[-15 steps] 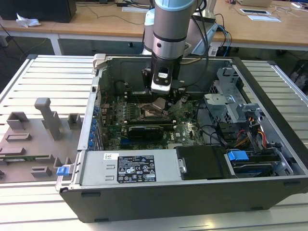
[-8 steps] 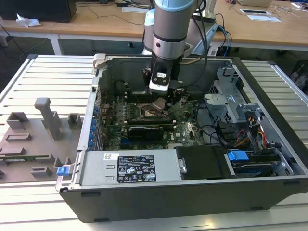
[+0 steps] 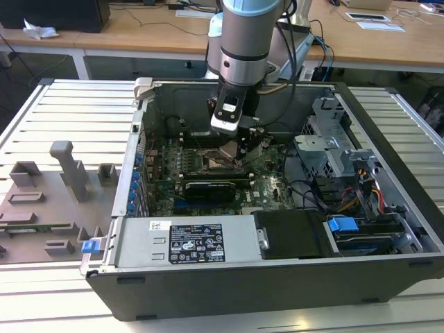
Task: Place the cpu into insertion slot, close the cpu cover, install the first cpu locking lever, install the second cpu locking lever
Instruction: 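Place the cpu into insertion slot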
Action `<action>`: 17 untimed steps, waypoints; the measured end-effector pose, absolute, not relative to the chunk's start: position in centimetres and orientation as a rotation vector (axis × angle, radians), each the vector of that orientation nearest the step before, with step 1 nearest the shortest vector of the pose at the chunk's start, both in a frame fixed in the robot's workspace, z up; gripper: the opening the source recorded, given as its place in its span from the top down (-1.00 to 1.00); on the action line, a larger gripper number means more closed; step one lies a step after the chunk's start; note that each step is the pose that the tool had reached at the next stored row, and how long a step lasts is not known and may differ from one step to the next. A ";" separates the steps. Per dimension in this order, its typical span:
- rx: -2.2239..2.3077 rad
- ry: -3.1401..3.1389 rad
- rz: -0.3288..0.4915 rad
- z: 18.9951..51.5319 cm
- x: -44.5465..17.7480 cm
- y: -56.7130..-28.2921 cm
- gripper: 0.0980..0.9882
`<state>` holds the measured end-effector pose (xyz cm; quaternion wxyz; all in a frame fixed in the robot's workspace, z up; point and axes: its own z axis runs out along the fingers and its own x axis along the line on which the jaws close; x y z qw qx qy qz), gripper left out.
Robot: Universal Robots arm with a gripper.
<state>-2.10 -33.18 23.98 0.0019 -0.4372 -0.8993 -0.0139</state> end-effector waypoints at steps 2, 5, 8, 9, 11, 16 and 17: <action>-1.390 -2.813 -0.044 24.0 -2.1 -33.2 0.00; -1.419 -2.799 -0.044 24.0 -2.1 -33.2 0.00; -1.469 -2.773 -0.044 24.0 -2.1 -33.2 0.00; -1.483 -2.766 -0.044 24.0 -2.1 -33.2 0.00; -1.515 -2.749 -0.043 24.0 -2.1 -33.2 0.00; -1.566 -2.721 -0.043 23.9 -2.1 -33.2 0.00; -1.575 -2.716 -0.043 23.9 -2.1 -33.2 0.00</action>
